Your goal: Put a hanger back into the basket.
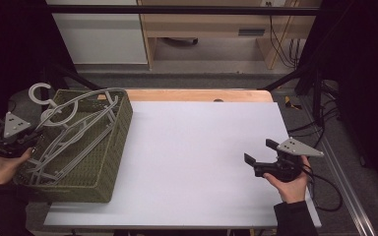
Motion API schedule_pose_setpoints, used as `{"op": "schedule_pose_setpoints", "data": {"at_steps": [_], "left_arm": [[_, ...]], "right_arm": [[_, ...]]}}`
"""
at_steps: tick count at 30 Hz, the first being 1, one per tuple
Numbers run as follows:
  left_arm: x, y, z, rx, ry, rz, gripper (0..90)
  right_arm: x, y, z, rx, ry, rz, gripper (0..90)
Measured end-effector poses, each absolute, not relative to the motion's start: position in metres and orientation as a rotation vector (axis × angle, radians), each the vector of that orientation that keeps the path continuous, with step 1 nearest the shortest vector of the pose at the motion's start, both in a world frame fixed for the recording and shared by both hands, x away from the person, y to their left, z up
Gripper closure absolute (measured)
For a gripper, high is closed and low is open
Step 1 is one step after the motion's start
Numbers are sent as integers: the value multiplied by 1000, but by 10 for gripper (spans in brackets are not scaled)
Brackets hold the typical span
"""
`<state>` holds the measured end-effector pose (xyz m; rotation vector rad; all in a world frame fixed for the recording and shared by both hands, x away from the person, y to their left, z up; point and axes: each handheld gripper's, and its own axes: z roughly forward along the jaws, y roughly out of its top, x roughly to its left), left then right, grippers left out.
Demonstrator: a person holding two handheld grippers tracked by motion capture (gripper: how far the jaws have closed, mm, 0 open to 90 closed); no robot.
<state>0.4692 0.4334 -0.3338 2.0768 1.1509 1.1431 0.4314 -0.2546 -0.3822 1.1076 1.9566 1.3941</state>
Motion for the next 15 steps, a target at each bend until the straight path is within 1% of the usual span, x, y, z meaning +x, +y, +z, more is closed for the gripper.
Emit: {"op": "schedule_pose_setpoints", "data": {"at_steps": [7, 15], "left_arm": [[471, 435, -337, 2082, 1155, 1162, 811], [475, 442, -342, 2089, 1194, 1150, 810]], "right_arm": [[432, -254, -383, 1108, 1959, 1392, 66], [432, -254, -383, 1111, 1962, 1389, 67]]}}
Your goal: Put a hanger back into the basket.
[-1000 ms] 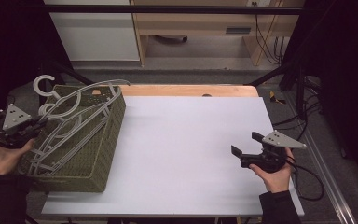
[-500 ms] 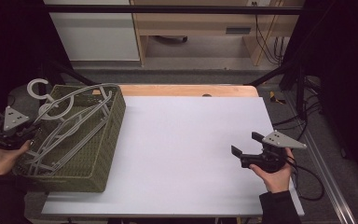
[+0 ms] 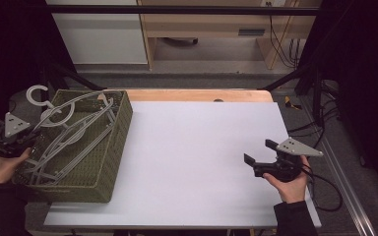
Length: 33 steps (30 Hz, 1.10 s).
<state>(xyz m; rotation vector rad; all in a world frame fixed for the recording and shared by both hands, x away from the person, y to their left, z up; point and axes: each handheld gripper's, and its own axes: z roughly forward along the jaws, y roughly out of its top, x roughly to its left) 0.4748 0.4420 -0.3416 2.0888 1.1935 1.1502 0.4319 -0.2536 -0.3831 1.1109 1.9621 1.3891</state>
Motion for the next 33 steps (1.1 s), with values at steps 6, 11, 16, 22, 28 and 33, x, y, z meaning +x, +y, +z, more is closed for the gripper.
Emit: {"op": "schedule_pose_setpoints", "data": {"at_steps": [6, 11, 16, 22, 28, 33], "left_arm": [[479, 426, -348, 2158, 1171, 1154, 805], [480, 412, -353, 2166, 1199, 1134, 810], [480, 418, -362, 2138, 1254, 1070, 808], [485, 420, -368, 2191, 1302, 982, 728], [484, 425, -373, 2164, 1323, 940, 654], [485, 427, -375, 2187, 1365, 997, 806]], "right_arm": [[432, -254, -383, 1113, 1963, 1390, 68], [432, -254, -383, 1111, 1968, 1392, 69], [432, -253, -384, 1105, 1972, 1390, 70], [432, -253, -384, 1110, 1968, 1392, 71], [432, -253, -384, 1101, 1975, 1390, 72], [433, -252, -385, 1103, 1978, 1390, 73]]}}
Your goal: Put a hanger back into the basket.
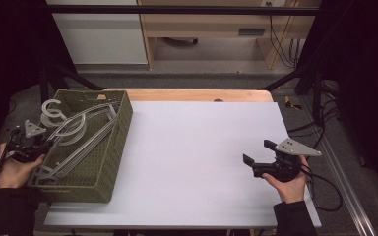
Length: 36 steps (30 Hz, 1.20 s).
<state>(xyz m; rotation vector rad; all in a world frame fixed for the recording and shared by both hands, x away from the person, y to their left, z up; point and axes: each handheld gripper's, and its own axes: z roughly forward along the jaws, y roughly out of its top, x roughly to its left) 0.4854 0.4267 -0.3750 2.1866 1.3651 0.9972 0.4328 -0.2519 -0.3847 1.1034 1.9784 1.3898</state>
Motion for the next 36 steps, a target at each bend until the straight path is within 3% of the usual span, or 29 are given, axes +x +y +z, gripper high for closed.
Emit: {"op": "schedule_pose_setpoints", "data": {"at_steps": [6, 11, 12, 15, 16, 17, 26, 36], "left_arm": [[486, 425, -385, 2202, 1363, 1081, 810], [489, 431, -389, 2225, 1368, 914, 773], [489, 432, -388, 2221, 1362, 875, 676], [488, 433, -386, 2177, 1345, 861, 600], [487, 432, -383, 2121, 1355, 854, 473], [483, 431, -376, 2035, 1327, 889, 447], [461, 408, -340, 1800, 1170, 852, 299], [441, 369, -342, 1732, 1026, 723, 216]], "right_arm": [[433, -252, -385, 1103, 1979, 1386, 72], [433, -252, -386, 1098, 1988, 1385, 73], [433, -251, -386, 1103, 1986, 1385, 73], [433, -251, -386, 1097, 1989, 1385, 72], [433, -252, -386, 1100, 1988, 1388, 72], [434, -251, -387, 1104, 1987, 1386, 72], [433, -250, -387, 1099, 1984, 1405, 71], [433, -250, -387, 1094, 1985, 1415, 70]]}}
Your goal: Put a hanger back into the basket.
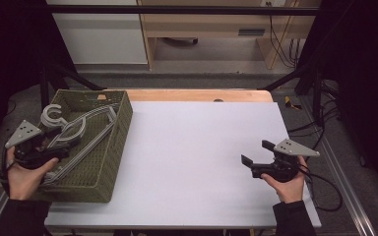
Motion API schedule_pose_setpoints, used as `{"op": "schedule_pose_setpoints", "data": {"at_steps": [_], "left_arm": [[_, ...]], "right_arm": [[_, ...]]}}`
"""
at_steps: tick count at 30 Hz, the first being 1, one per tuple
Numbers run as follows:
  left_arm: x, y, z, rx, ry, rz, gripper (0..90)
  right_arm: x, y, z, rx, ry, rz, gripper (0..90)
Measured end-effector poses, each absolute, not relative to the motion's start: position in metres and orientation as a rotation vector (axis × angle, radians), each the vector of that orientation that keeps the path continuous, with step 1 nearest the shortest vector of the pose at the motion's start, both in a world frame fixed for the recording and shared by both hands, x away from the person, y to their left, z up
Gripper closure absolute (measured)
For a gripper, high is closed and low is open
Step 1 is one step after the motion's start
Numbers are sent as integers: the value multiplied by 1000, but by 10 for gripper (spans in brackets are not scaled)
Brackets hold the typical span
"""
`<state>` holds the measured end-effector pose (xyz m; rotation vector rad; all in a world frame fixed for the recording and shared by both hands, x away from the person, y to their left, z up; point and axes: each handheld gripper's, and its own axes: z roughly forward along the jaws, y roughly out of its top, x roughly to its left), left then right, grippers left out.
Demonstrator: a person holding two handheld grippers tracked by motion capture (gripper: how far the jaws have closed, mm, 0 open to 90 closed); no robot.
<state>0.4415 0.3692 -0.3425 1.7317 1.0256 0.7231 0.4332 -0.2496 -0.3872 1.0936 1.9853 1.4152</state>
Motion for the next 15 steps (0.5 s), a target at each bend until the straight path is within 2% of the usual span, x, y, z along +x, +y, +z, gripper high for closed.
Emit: {"op": "schedule_pose_setpoints", "data": {"at_steps": [9, 15], "left_arm": [[423, 323, -353, 1771, 915, 651, 103], [415, 303, -365, 1805, 871, 624, 76]], "right_arm": [[432, -249, -388, 1083, 1983, 1429, 66], [429, -249, -387, 1088, 1971, 1444, 66]]}}
